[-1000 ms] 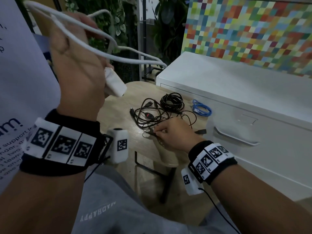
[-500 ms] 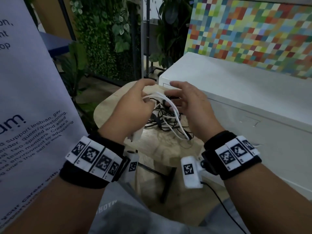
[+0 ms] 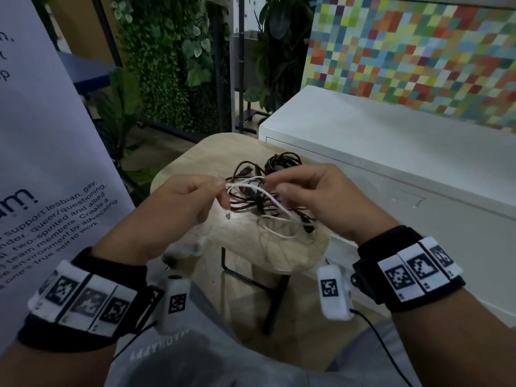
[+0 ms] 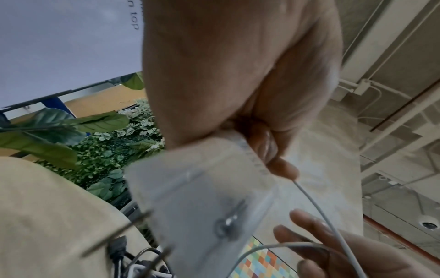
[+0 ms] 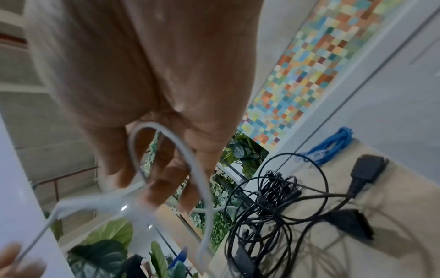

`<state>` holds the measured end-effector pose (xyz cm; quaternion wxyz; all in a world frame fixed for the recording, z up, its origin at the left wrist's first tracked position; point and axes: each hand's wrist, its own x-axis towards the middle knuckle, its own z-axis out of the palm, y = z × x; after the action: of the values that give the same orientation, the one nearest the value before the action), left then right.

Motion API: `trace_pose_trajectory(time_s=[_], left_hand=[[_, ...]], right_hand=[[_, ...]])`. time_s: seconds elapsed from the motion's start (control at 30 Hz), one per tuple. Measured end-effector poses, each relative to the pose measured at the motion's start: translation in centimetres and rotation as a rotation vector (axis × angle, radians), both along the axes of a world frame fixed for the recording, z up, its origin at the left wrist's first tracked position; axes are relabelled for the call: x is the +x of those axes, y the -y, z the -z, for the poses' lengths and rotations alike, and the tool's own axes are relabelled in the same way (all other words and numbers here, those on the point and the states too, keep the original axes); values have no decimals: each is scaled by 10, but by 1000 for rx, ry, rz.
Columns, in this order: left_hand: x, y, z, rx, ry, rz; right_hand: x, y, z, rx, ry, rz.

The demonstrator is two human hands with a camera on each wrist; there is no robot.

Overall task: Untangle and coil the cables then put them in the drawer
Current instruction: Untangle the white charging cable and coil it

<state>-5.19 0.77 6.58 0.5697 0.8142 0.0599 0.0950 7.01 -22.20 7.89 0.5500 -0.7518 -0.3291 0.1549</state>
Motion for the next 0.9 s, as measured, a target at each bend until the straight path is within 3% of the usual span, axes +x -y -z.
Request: trace_pose_trajectory(time_s=[0.07,0.17,0.23,0.3,0.4,0.43,0.57,0.63,0.77,0.9], left_hand=[[-2,-2,5,-128,80,-113],[-2,0,9,-263,169,-212],[-3,7,11,-302,196,-213],[-4,14,13,-340,200,-190],[-8,21,17,-396,196,-92],[-10,23,17,-429,206,-77],[-24,26,15,-693,248,-120],[-31,21,16,-782,189,-111],[-42,15,21,-643,-9,-3],[-39,17,17,-766,74,-61]], right_hand=[[8,2,5,-19,69,165],[12,-4,11,-259,566,404],[4,-11,13,-163,795,397],[-12,-22,10,47,680,267],[-40,-47,4,117,126,-103],[-45,-53,5,91,52,-163],[-45,-56,5,-29,138,-120],[-42,-50,4,-47,106,-83],[-37,-38,5,-85,105,-62],[-30,-31,17,-163,221,22]])
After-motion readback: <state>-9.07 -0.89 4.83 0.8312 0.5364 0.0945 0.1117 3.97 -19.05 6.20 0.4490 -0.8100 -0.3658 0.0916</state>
